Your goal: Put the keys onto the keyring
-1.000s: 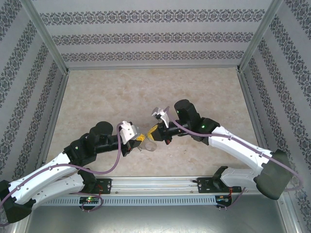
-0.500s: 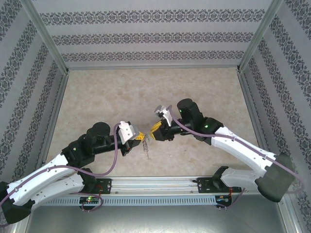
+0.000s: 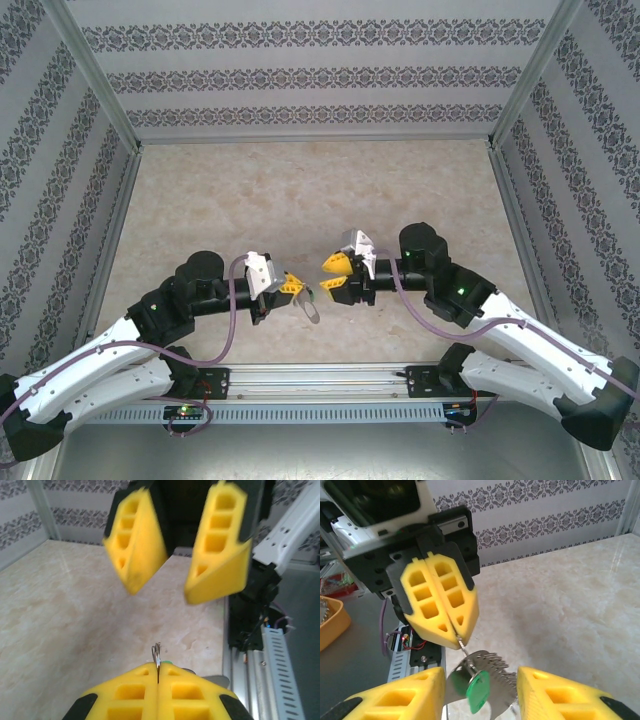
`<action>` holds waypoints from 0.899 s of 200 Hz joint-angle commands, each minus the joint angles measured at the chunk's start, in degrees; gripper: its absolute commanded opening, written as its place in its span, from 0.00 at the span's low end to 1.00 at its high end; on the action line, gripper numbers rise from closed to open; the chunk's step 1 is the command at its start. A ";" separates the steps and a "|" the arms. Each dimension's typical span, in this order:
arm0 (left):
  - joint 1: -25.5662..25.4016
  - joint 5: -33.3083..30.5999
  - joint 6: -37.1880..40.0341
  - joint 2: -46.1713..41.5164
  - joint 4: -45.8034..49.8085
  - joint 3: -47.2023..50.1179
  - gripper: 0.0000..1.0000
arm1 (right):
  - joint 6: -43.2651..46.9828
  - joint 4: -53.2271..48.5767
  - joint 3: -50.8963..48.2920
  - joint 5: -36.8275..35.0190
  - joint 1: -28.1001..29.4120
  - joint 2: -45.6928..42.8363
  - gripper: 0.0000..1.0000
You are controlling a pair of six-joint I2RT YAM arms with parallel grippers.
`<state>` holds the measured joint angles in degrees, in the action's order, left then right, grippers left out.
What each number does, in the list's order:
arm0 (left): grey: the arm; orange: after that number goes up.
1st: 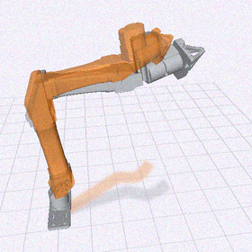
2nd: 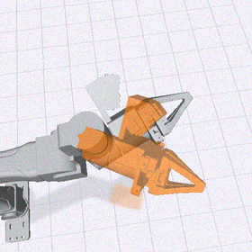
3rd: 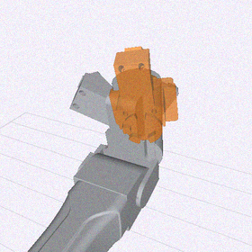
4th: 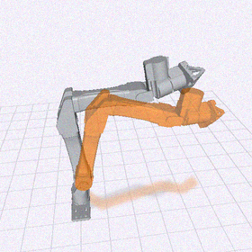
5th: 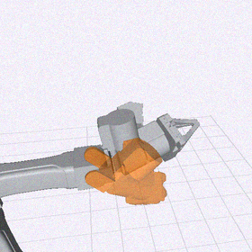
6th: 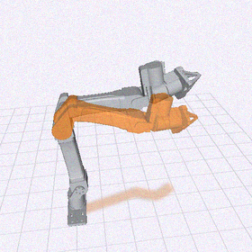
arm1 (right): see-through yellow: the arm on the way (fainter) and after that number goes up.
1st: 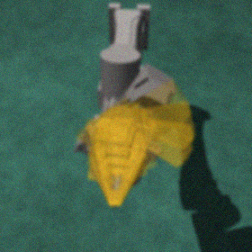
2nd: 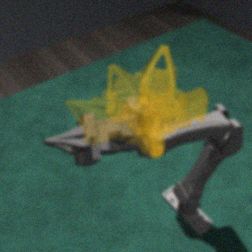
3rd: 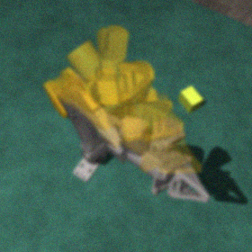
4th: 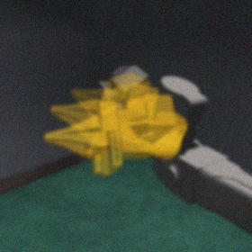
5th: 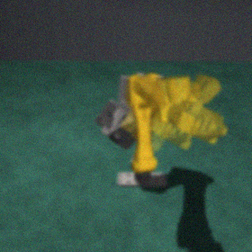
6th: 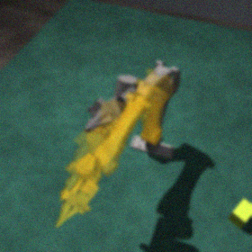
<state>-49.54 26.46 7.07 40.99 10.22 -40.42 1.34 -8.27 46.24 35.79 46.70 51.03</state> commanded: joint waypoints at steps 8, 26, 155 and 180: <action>-0.65 7.28 -2.44 -0.01 -6.20 -1.73 0.00 | 3.16 2.61 -0.71 1.90 1.68 0.00 0.42; -0.65 7.82 -3.01 -0.47 -7.02 -1.67 0.00 | 4.01 3.38 -0.88 3.32 2.32 -0.39 0.42; -0.65 8.61 -5.71 -0.18 -14.81 0.90 0.00 | 4.64 4.11 -0.49 6.84 3.31 0.84 0.18; -0.65 8.52 -6.19 -0.20 -16.13 1.47 0.00 | 4.62 4.63 -0.60 6.82 3.49 0.50 0.13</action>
<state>-49.54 34.28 2.33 41.25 0.32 -39.86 4.93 -6.09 45.67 41.43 49.41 51.96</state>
